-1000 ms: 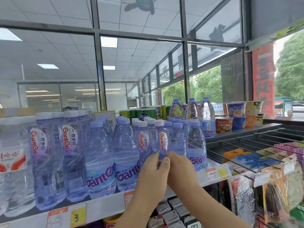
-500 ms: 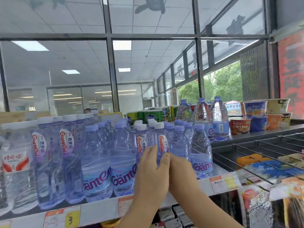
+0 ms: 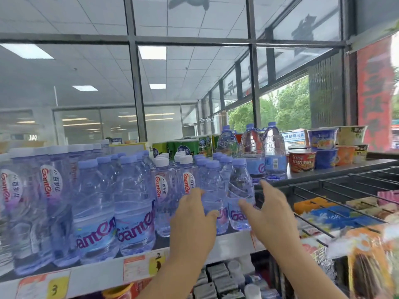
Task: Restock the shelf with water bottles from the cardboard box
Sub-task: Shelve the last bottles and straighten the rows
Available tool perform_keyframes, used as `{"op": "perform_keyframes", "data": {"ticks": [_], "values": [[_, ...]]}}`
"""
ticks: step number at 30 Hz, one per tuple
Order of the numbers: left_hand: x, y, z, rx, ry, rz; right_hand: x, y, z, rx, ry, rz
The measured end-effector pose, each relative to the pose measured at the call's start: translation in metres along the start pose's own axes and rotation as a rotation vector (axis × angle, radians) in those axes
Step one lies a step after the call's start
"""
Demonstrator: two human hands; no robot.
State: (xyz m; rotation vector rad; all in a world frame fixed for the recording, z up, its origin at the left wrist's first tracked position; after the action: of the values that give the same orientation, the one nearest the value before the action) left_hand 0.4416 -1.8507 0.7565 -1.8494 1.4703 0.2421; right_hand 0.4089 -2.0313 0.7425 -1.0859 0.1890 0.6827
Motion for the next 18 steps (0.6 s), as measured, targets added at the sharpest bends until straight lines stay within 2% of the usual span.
{"op": "perform_keyframes", "data": {"ticks": [5,18], "values": [[0.011,-0.003,0.001,-0.101,-0.046,-0.052,0.007,-0.009,-0.007,-0.053,-0.08,0.121],[0.021,0.007,0.002,-0.153,-0.077,-0.073,0.007,-0.007,-0.019,-0.112,-0.171,0.136]]}}
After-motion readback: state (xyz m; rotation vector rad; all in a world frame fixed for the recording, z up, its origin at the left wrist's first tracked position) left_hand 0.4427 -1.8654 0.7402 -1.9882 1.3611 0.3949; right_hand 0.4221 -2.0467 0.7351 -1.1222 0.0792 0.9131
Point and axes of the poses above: each hand's wrist, its own y-axis away from the middle knuckle, its own x-axis out of the palm, z = x × y, the point moved 4 cm from there along -y, towards the middle knuckle, and after that the axes turned 14 degrees about -x, right-handed, at the moved point
